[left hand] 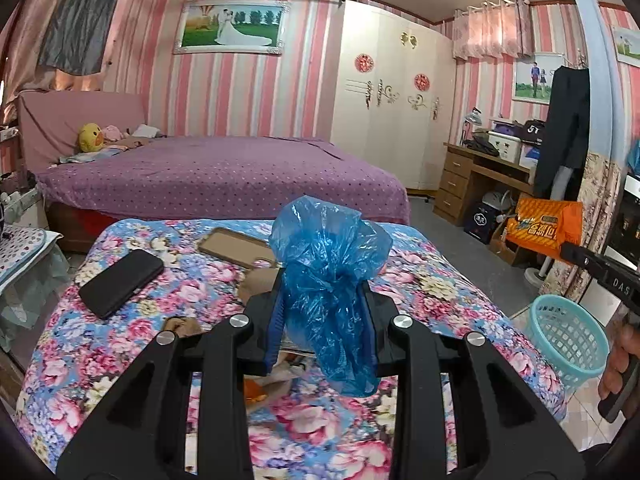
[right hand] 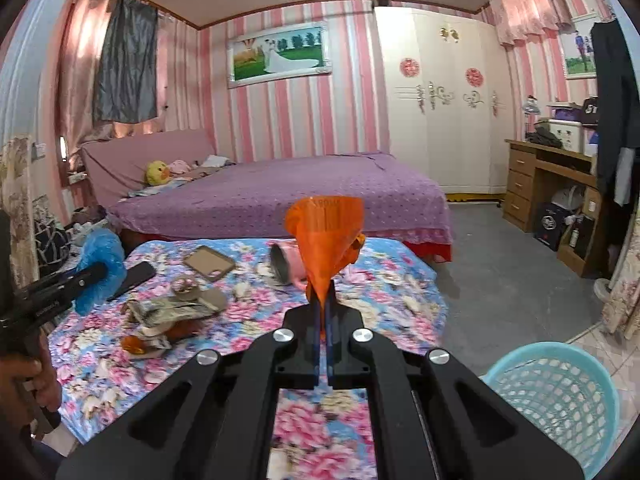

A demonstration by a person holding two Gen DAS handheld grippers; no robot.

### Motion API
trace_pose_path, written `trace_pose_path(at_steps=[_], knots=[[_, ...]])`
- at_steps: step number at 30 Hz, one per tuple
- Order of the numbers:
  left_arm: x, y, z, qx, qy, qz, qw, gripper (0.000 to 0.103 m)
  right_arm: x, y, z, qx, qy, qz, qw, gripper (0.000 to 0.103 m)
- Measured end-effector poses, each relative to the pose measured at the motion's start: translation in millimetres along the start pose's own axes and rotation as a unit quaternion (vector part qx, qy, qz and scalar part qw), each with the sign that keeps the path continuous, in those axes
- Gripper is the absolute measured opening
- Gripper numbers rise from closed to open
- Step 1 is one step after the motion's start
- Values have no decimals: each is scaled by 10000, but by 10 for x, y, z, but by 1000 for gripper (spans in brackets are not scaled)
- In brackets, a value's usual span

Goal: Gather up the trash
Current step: 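Carry the blue bag and orange bag with both grippers over the blue basket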

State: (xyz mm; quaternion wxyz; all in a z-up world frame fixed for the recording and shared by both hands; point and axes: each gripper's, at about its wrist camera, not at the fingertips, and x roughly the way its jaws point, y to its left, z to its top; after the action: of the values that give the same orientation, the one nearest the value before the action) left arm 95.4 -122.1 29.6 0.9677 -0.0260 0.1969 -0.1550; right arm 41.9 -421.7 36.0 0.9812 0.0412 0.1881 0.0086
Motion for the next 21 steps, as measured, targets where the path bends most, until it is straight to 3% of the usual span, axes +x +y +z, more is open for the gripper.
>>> trace_pose_path(at_steps=[9, 21], knots=[[70, -543, 97, 346, -22, -181, 9992, 30, -119, -259, 34, -9, -64, -333, 9994, 1], [224, -1566, 204, 583, 43, -950, 9938, 29, -452, -1024, 44, 451, -168, -1068, 9931, 1]])
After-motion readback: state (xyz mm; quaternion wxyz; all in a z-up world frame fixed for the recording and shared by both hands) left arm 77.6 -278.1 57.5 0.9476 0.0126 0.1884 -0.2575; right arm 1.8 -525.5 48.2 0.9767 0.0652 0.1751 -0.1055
